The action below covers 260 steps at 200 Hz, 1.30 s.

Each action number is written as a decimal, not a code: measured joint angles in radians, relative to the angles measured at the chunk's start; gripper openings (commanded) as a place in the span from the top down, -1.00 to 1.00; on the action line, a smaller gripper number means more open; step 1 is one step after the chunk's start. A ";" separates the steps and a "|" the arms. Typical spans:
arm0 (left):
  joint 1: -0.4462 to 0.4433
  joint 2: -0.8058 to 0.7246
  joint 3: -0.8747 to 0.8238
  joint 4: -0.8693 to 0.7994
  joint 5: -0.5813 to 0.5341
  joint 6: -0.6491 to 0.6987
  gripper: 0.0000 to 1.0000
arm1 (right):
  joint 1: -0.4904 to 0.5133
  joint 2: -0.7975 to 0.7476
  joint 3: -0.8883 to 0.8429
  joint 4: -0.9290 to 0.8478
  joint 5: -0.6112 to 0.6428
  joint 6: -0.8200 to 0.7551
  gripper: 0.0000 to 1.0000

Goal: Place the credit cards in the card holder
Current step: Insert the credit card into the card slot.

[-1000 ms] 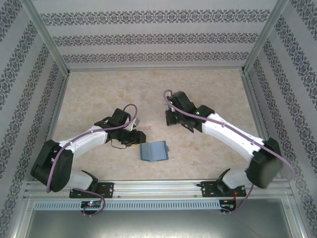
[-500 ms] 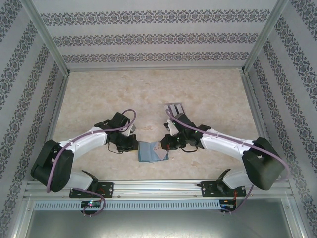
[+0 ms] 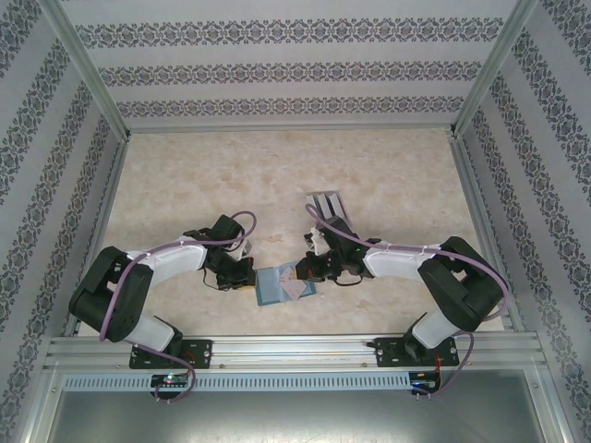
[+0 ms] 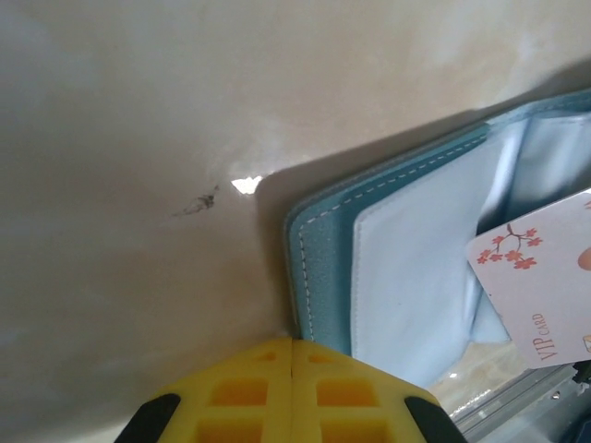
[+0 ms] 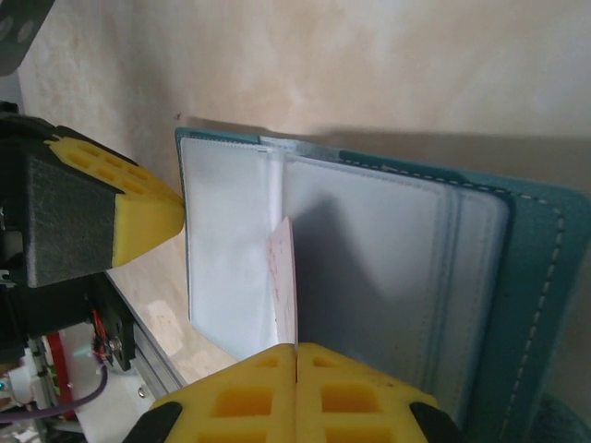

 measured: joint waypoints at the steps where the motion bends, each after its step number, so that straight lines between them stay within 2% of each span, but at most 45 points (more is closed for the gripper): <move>1: 0.000 0.001 0.000 0.000 0.000 0.000 1.00 | 0.000 0.000 -0.001 0.002 0.000 0.001 0.89; 14: 0.000 0.014 0.000 0.006 0.003 0.000 1.00 | 0.000 0.005 -0.019 0.033 0.002 0.024 0.71; 26: 0.002 0.016 0.000 0.008 0.004 0.000 1.00 | 0.000 0.005 -0.030 0.051 0.008 0.044 0.63; 62: 0.002 0.023 0.002 0.008 0.011 0.000 1.00 | 0.000 0.005 -0.051 0.072 0.034 0.068 0.61; 91: 0.002 0.026 0.004 0.008 0.012 0.000 1.00 | 0.001 0.005 -0.051 0.079 0.060 0.073 0.88; 125: 0.002 0.029 0.006 0.008 0.018 0.000 1.00 | 0.020 0.005 -0.051 0.079 0.084 0.084 0.96; 161: 0.008 0.036 0.010 0.008 0.027 0.000 1.00 | 0.040 -0.015 -0.049 0.045 0.111 0.073 0.65; 204: 0.008 0.037 0.010 0.008 0.028 0.000 1.00 | 0.047 -0.142 -0.048 -0.051 0.161 -0.010 0.53; 217: 0.008 0.037 0.010 0.008 0.028 0.000 1.00 | 0.049 -0.182 -0.045 -0.089 0.175 -0.070 0.47; 233: 0.008 0.037 0.010 0.008 0.028 0.000 1.00 | 0.068 -0.229 -0.039 -0.141 0.197 -0.182 0.23; 260: 0.008 0.037 0.010 0.008 0.028 0.000 1.00 | 0.172 -0.297 -0.040 -0.217 0.299 -0.414 0.13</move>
